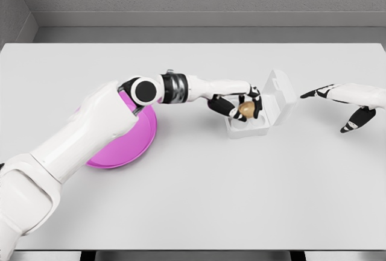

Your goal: Pack egg into the box and close the box lid

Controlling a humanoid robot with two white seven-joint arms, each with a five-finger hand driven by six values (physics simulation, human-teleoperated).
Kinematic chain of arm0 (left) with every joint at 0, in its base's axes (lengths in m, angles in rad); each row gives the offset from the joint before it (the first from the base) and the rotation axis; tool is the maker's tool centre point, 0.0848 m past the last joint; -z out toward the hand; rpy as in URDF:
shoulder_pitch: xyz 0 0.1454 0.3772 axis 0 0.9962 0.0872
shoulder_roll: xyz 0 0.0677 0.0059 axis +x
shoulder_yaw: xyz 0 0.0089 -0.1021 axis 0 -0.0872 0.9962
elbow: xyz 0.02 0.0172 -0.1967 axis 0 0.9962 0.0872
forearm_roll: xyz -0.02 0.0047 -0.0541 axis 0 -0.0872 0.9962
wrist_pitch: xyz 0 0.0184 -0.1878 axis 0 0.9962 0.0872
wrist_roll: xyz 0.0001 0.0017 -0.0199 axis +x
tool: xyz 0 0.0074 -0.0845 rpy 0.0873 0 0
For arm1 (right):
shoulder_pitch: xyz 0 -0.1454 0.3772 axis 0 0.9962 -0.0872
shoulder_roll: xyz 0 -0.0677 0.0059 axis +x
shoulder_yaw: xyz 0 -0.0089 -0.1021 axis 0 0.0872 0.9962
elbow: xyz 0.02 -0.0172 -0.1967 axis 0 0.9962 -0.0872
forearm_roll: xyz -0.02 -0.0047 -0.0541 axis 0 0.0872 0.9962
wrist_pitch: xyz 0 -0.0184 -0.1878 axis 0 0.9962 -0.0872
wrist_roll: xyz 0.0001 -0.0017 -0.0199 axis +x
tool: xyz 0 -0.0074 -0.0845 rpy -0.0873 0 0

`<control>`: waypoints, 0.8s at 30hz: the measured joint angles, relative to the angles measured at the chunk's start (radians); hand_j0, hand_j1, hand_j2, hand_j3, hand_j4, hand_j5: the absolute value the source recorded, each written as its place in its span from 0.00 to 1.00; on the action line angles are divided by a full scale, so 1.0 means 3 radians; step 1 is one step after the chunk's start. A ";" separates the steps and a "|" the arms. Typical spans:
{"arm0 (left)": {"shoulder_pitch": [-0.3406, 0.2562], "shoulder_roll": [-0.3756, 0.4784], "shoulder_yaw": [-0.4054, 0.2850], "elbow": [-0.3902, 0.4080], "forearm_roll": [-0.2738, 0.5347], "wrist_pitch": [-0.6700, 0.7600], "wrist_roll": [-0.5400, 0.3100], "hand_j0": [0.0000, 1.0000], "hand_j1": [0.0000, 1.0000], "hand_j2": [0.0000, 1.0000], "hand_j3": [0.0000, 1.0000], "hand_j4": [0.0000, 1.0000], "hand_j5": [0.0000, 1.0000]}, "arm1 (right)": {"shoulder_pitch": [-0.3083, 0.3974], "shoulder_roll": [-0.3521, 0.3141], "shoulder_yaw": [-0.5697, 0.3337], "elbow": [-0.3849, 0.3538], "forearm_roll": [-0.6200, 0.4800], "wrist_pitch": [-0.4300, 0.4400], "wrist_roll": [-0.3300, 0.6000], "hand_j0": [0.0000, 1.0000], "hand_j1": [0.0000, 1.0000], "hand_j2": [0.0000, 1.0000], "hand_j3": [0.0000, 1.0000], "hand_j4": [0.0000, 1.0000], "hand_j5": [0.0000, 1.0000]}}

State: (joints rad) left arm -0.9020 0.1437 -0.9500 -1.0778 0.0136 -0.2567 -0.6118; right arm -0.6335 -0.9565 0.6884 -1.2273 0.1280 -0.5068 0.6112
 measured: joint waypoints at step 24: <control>-0.0061 -0.0275 0.0007 0.0371 -0.0133 -0.0086 0.0001 0.44 0.44 0.44 0.44 0.44 0.44 | 0.0000 0.0004 -0.0007 0.0001 0.0000 -0.0005 0.0000 1.00 1.00 1.00 1.00 1.00 1.00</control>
State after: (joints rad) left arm -0.9204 0.0612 -0.9480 -0.9665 -0.0262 -0.2825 -0.6115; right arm -0.6335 -0.9552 0.6864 -1.2269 0.1279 -0.5083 0.6112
